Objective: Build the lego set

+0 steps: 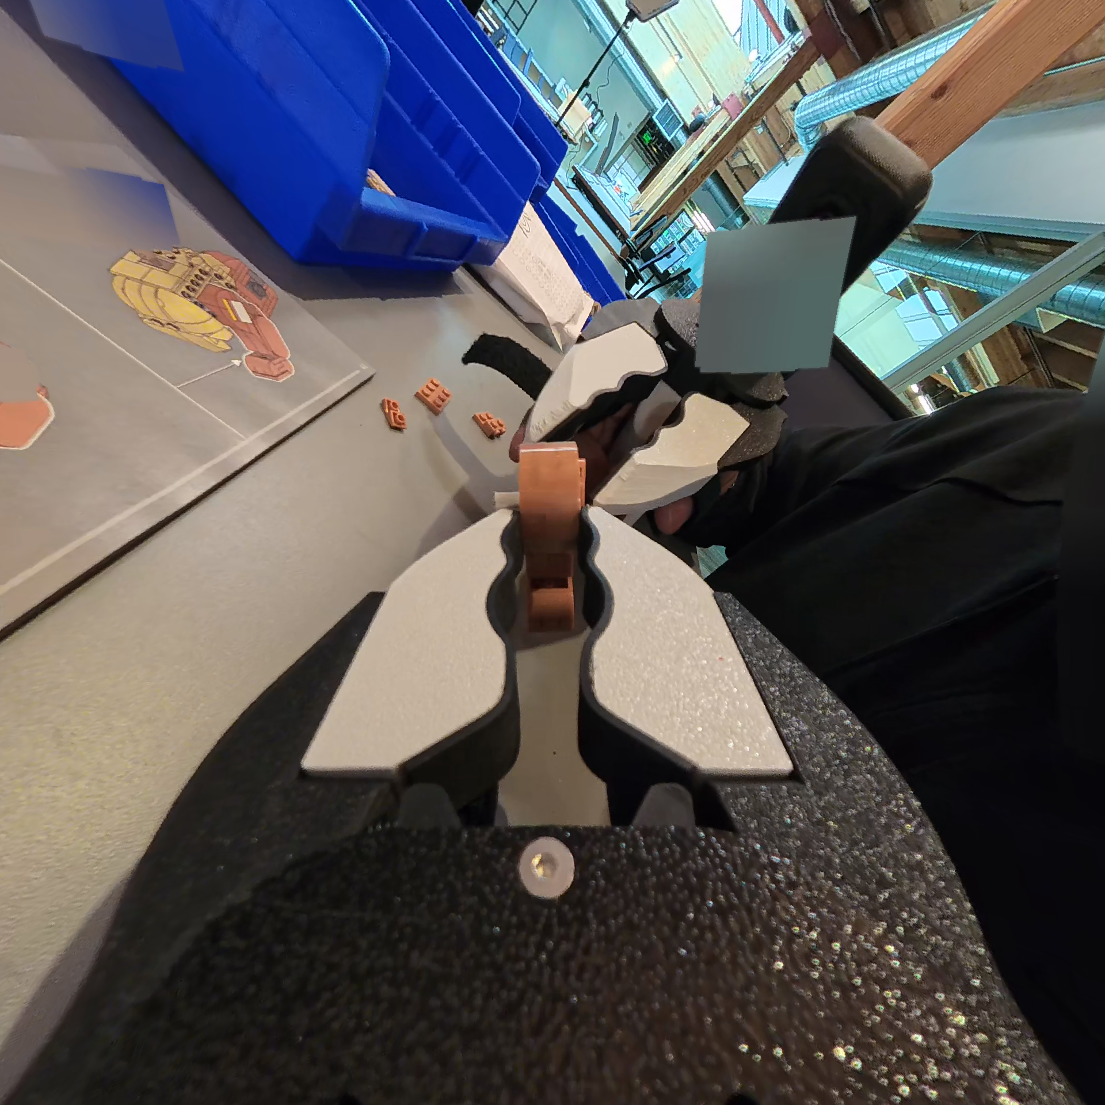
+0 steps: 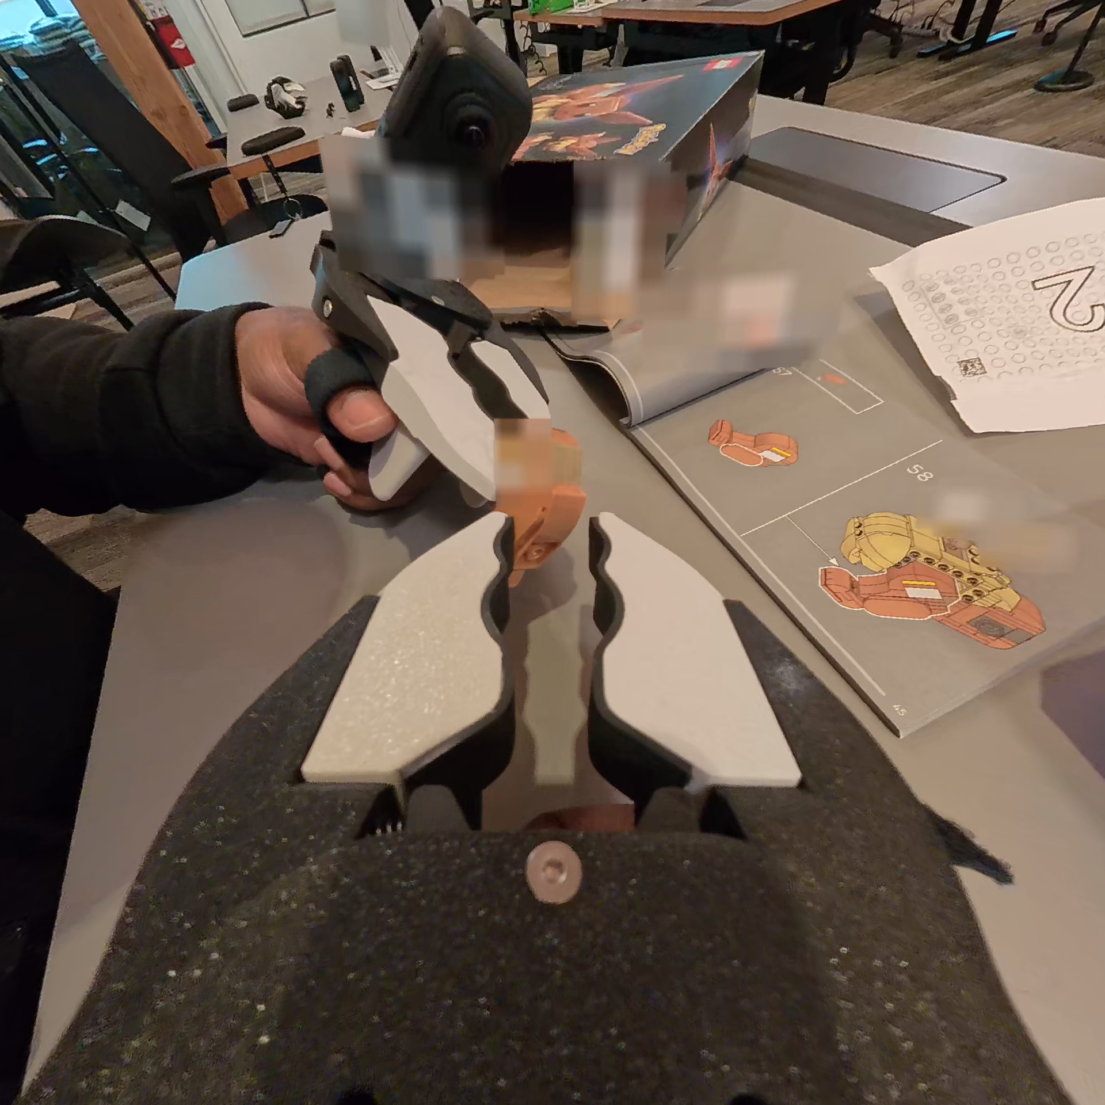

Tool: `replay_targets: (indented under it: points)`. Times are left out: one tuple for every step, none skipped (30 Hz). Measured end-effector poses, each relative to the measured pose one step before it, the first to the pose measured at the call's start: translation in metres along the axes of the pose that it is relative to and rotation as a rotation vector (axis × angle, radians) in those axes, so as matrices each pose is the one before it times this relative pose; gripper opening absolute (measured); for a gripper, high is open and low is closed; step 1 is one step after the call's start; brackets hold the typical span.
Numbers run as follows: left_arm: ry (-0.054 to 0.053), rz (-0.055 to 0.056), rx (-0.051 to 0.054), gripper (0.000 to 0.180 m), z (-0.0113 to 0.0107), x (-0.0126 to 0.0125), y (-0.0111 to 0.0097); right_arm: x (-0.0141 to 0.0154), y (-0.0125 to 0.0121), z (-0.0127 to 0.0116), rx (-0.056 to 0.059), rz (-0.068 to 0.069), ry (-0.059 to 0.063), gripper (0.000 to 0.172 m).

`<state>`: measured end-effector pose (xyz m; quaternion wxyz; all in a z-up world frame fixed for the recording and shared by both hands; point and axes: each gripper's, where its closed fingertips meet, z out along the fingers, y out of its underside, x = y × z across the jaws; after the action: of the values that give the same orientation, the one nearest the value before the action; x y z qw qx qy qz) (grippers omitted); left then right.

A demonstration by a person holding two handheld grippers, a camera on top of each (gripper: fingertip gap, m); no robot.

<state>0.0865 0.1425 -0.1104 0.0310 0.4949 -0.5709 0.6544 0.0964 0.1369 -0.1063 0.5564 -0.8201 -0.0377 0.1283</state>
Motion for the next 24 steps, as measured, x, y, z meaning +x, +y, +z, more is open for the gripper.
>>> replay_targets:
  points:
    - [0.0052, 0.0003, -0.0019, 0.017, 0.0, 0.00066, 0.00022, -0.00131, 0.00046, 0.00003, -0.0055, 0.0038, -0.016, 0.024]
    - [0.0087, 0.0017, -0.0026, 0.016, 0.00025, 0.00129, 0.00038, -0.00196, 0.00094, 0.00008, -0.0078, 0.0051, -0.0217, 0.024]
    - [0.0114, 0.0019, -0.0004, 0.016, -0.00006, 0.00166, -0.00007, -0.00232, 0.00112, 0.00032, -0.0087, 0.0056, -0.0252, 0.026]
    - [0.0117, -0.0005, -0.0004, 0.016, -0.00021, 0.00153, -0.00009, -0.00225, 0.00114, 0.0002, -0.0068, 0.0055, -0.0254, 0.027]
    - [0.0127, -0.0031, -0.0042, 0.016, -0.00004, 0.00145, 0.00051, -0.00171, 0.0006, 0.00011, -0.0026, 0.0072, -0.021, 0.027]
    - [0.0081, -0.0024, -0.0048, 0.016, 0.00006, 0.00079, 0.00056, -0.00098, 0.00009, -0.00012, 0.0006, 0.0088, -0.0157, 0.027]
    - [0.006, -0.0004, -0.0033, 0.016, 0.00004, 0.0008, 0.00037, -0.00093, 0.00014, -0.00015, 0.0, 0.0055, -0.0139, 0.027]
    - [0.0041, 0.0009, -0.0055, 0.016, 0.00019, 0.0007, 0.00072, -0.00091, 0.00046, -0.00011, -0.0025, 0.001, -0.011, 0.027]
    - [0.0015, 0.0016, -0.0053, 0.016, 0.00031, 0.00031, 0.0008, -0.00062, 0.00057, -0.00006, -0.0042, -0.0015, -0.0081, 0.027]
    - [0.0017, 0.0007, -0.0052, 0.016, 0.00015, 0.00029, 0.00071, -0.00088, 0.00061, 0.00002, -0.0048, -0.0033, -0.0082, 0.027]
    - [0.0032, 0.0004, -0.0057, 0.016, 0.00034, 0.00055, 0.00077, -0.001, 0.00047, -0.00008, -0.0047, -0.0046, -0.0085, 0.027]
    - [0.004, 0.0005, -0.0065, 0.016, 0.00029, 0.00057, 0.00095, -0.00076, 0.00034, -0.00022, -0.0038, -0.0058, -0.0066, 0.027]
    - [0.0035, -0.0004, -0.0046, 0.016, 0.00019, 0.0006, 0.00063, -0.00082, 0.00027, -0.00021, -0.0039, -0.0062, -0.0064, 0.027]
    - [0.0048, -0.0006, -0.0059, 0.016, 0.00019, 0.00076, 0.0009, -0.00104, 0.00034, -0.0003, -0.0045, -0.0056, -0.0084, 0.027]
    - [0.0053, -0.0011, -0.0078, 0.016, 0.00035, 0.00076, 0.00113, -0.00114, 0.0003, -0.00028, -0.0042, -0.005, -0.0089, 0.027]
    - [0.0056, -0.0021, -0.0094, 0.016, 0.00046, 0.00083, 0.0014, -0.00113, 0.00034, -0.00028, -0.0035, -0.0059, -0.0092, 0.027]
    - [0.007, -0.0016, -0.0105, 0.016, 0.00033, 0.00103, 0.0016, -0.00134, 0.00023, -0.00036, -0.0031, -0.0059, -0.0103, 0.027]
    - [0.0064, 0.0, -0.0094, 0.016, 0.00033, 0.0011, 0.0013, -0.00122, 0.00022, -0.00033, -0.0037, -0.003, -0.0098, 0.027]
    - [0.0027, 0.0022, -0.0061, 0.016, 0.00024, 0.00061, 0.00093, -0.00075, 0.0003, -0.00033, -0.0044, -0.0009, -0.0079, 0.027]
    - [0.0022, 0.002, -0.0044, 0.016, 0.00041, 0.0005, 0.00065, -0.00073, 0.00039, -0.00025, -0.004, -0.0017, -0.0067, 0.027]
    - [0.0026, 0.0009, -0.0051, 0.016, 0.00033, 0.00047, 0.00072, -0.0007, 0.00069, -0.00008, -0.0048, -0.0022, -0.0052, 0.027]
    - [-0.0002, 0.0009, -0.0044, 0.016, 0.00027, 0.00004, 0.00072, -0.00032, 0.00059, -0.00003, -0.0045, -0.0017, -0.0029, 0.027]
    - [-0.0001, 0.0009, -0.0018, 0.016, 0.00027, 0.00004, 0.00026, -0.00025, 0.00019, -0.0001, -0.0014, -0.0009, -0.0024, 0.027]
    - [0.0019, 0.0006, -0.0006, 0.016, 0.00003, 0.00031, 0.00003, -0.00041, -0.0001, -0.00024, 0.0004, 0.0003, -0.0045, 0.027]
